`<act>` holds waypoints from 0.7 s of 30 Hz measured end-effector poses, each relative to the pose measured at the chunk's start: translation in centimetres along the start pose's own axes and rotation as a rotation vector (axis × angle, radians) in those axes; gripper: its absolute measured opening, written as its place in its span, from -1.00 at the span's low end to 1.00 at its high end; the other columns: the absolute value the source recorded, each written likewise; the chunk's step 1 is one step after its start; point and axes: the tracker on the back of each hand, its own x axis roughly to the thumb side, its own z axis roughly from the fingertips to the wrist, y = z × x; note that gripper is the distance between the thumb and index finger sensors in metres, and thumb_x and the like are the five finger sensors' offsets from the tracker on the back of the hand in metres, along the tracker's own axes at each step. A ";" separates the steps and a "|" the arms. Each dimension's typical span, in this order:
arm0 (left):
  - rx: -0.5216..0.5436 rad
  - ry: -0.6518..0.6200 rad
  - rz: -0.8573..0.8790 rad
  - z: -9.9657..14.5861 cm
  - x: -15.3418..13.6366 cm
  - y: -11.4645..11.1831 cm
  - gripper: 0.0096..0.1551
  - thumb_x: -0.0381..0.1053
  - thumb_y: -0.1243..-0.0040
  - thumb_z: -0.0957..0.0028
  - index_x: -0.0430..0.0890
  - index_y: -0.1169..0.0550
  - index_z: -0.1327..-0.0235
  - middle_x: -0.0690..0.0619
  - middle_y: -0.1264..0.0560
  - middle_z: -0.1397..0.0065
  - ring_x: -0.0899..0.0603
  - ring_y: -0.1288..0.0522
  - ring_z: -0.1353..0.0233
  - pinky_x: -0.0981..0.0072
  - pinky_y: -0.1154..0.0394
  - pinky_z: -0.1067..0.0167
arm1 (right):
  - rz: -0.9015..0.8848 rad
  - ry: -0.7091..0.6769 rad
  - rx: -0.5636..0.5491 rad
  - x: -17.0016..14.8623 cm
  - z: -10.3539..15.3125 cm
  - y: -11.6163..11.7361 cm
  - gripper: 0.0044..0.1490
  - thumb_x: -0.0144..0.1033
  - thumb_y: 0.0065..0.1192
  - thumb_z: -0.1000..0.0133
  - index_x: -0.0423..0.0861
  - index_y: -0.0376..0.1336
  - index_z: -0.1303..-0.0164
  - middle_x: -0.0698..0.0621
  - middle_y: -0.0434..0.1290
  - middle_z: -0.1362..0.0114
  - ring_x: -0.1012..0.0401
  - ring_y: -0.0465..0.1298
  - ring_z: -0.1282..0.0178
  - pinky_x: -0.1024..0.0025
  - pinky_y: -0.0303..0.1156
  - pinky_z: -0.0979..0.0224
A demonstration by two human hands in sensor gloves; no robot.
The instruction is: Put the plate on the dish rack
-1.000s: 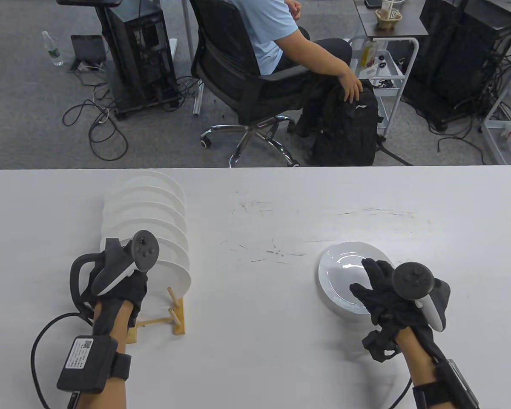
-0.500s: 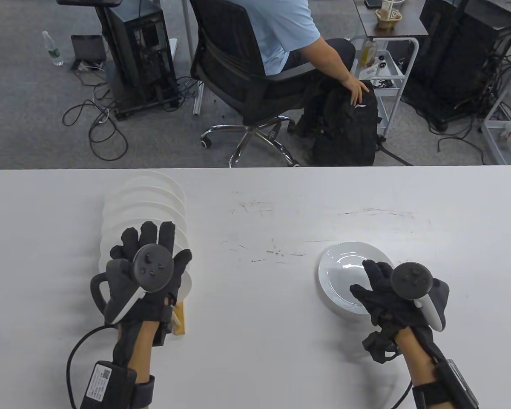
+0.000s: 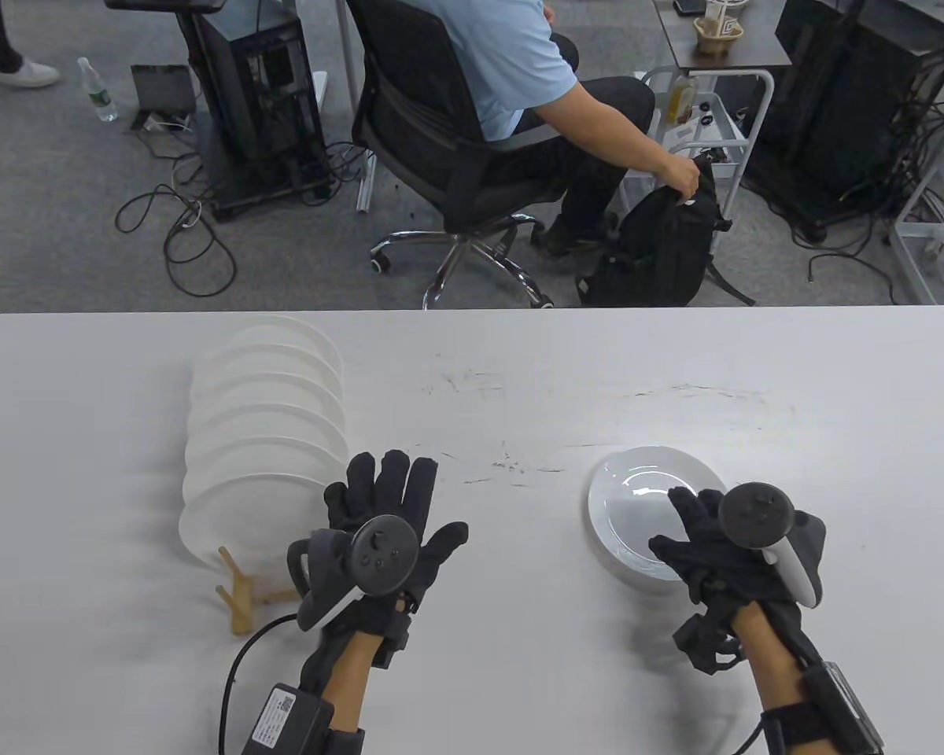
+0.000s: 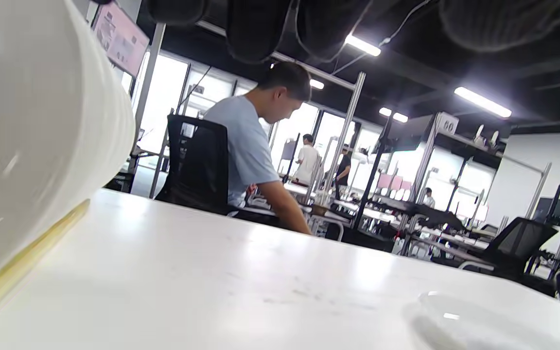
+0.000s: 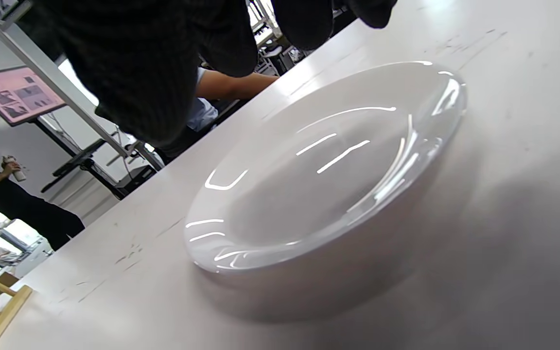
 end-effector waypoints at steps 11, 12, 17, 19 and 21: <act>-0.060 0.021 0.051 0.1 -0.6 -0.6 0.02 0.49 0.00 0.01 0.07 -0.17 -0.71 -0.12 -0.06 -0.76 -0.56 0.07 -0.69 -0.55 0.06 -0.45 | 0.363 0.358 -0.091 -4.4 -2.7 1.6 0.30 0.17 0.23 -0.02 -0.34 -0.30 -0.58 -0.42 -0.10 -0.63 -0.28 0.23 -0.38 -0.22 0.22 -0.39; -0.062 0.021 0.053 0.1 -0.6 -0.6 0.02 0.49 0.00 0.01 0.08 -0.17 -0.71 -0.12 -0.06 -0.76 -0.56 0.07 -0.68 -0.54 0.06 -0.45 | 0.386 0.376 -0.101 -4.4 -2.8 1.7 0.32 0.16 0.25 -0.01 -0.36 -0.31 -0.57 -0.38 -0.01 -0.60 -0.21 0.29 -0.30 -0.16 0.27 -0.34; -0.067 0.020 0.065 0.1 -0.7 -0.6 0.02 0.49 0.00 0.01 0.08 -0.16 -0.71 -0.12 -0.06 -0.76 -0.56 0.08 -0.68 -0.54 0.06 -0.45 | 0.227 0.424 -0.138 -5.3 -3.0 1.3 0.25 -0.13 0.36 -0.02 -0.47 -0.31 -0.48 -0.22 0.30 -0.31 0.15 0.60 0.19 0.22 0.60 0.11; -0.073 0.020 0.067 0.1 -0.7 -0.6 0.02 0.49 0.00 0.01 0.08 -0.16 -0.71 -0.13 -0.06 -0.76 -0.56 0.08 -0.68 -0.54 0.05 -0.45 | 0.139 0.447 -0.173 -6.3 -2.9 0.6 0.24 -0.22 0.38 0.00 -0.49 -0.31 -0.46 -0.18 0.33 -0.28 0.20 0.65 0.26 0.32 0.66 0.21; -0.079 0.017 0.072 0.1 -0.7 -0.6 0.02 0.49 0.00 0.00 0.07 -0.16 -0.71 -0.13 -0.06 -0.76 -0.56 0.08 -0.68 -0.54 0.05 -0.45 | -0.009 0.469 -0.163 -7.2 -2.7 -0.1 0.20 -0.28 0.38 -0.01 -0.50 -0.31 -0.45 -0.16 0.36 -0.26 0.19 0.70 0.30 0.37 0.69 0.28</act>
